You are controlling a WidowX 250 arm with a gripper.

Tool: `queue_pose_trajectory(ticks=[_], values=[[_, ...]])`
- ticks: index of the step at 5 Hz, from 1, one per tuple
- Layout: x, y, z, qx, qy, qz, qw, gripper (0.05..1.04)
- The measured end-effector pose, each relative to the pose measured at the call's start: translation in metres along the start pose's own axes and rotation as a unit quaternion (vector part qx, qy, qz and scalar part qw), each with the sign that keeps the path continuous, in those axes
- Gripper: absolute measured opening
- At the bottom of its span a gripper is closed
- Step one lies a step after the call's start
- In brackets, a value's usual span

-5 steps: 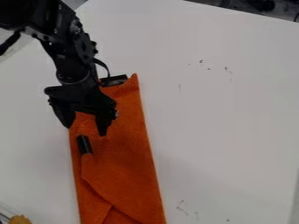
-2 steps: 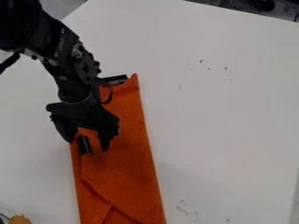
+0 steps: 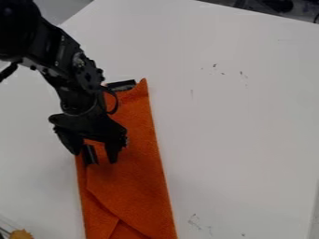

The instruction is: Unfold the cloth from bottom left to top right

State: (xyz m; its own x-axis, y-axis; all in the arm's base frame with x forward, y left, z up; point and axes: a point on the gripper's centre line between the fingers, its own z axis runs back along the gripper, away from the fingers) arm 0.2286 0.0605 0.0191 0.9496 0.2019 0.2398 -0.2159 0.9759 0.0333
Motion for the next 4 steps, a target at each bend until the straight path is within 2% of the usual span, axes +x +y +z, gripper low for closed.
queue_pose_trajectory(ticks=[1,3,4], values=[[0.0000,-0.0001,-0.0045,-0.001,-0.002,0.003,1.0000,0.963],[-0.0007,-0.0001,-0.0051,-0.001,0.001,0.004,1.0000,0.387],[-0.0004,-0.0003,-0.0046,0.000,0.003,0.006,1.0000,0.177]])
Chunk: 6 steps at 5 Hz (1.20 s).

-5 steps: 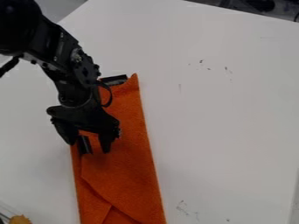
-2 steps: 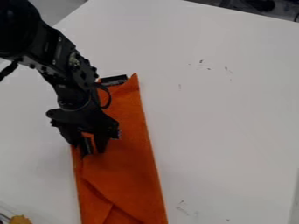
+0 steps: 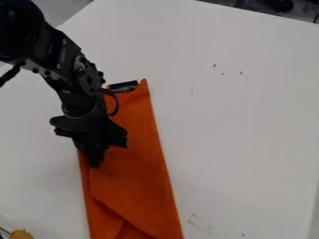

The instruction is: Unfold the cloth from bottom left to top right

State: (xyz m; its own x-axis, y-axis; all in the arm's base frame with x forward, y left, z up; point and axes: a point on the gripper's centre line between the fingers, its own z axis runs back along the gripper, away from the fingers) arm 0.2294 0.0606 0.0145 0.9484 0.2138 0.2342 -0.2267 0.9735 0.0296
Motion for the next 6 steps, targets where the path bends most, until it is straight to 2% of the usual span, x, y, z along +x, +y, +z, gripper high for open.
queue_pose_trajectory(ticks=[1,2,3,4,6], values=[[0.000,-0.001,0.002,0.010,0.013,-0.005,0.9999,0.073],[0.014,-0.013,0.017,0.034,0.004,-0.024,0.9991,0.059],[0.029,-0.028,0.027,0.041,-0.011,-0.047,0.9980,0.058],[0.044,-0.047,0.024,0.022,-0.025,-0.080,0.9963,0.058],[0.071,-0.083,0.005,-0.032,-0.030,-0.162,0.9858,0.058]])
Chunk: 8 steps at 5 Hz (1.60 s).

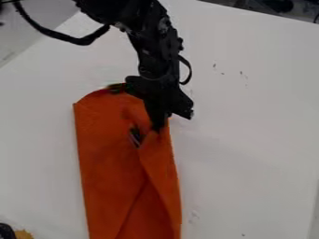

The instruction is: Unfold the cloth from bottom left to top right

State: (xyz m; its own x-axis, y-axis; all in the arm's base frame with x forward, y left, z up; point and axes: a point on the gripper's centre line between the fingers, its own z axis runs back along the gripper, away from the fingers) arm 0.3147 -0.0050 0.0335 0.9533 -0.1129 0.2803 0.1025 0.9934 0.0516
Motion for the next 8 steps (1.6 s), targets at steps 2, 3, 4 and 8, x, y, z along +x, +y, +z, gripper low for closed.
queue_pose_trajectory(ticks=[2,3,4,8], values=[[0.019,-0.016,-0.015,-0.035,-0.002,-0.048,0.9982,0.058],[0.022,-0.023,-0.021,-0.045,-0.003,-0.057,0.9974,0.058],[0.025,-0.031,-0.019,-0.048,-0.010,-0.054,0.9974,0.075],[0.041,-0.114,0.012,-0.023,0.018,0.079,0.9964,0.992]])
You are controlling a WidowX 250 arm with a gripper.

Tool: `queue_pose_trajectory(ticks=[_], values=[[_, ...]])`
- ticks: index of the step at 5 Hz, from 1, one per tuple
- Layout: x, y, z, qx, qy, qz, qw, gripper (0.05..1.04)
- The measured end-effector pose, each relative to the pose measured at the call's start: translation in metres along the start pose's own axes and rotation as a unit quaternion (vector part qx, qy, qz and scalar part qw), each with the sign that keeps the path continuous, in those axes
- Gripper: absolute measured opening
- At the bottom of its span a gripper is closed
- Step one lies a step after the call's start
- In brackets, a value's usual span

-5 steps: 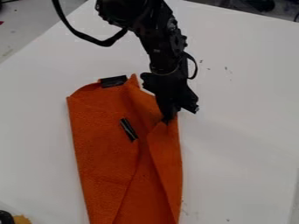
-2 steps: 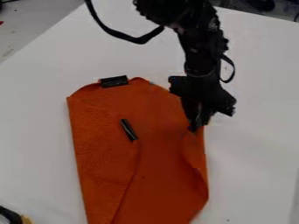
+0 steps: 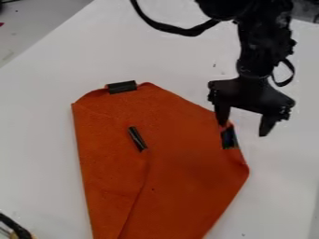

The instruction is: Unfold the cloth from bottom left to top right

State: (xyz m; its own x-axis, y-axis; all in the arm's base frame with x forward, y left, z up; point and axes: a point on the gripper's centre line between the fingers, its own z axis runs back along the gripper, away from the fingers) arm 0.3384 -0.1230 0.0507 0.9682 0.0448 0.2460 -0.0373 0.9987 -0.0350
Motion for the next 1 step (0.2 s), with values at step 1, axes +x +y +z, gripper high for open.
queue_pose_trajectory(ticks=[1], values=[[-0.0007,-0.0027,0.0017,0.007,-0.004,-0.010,0.9999,1.003]])
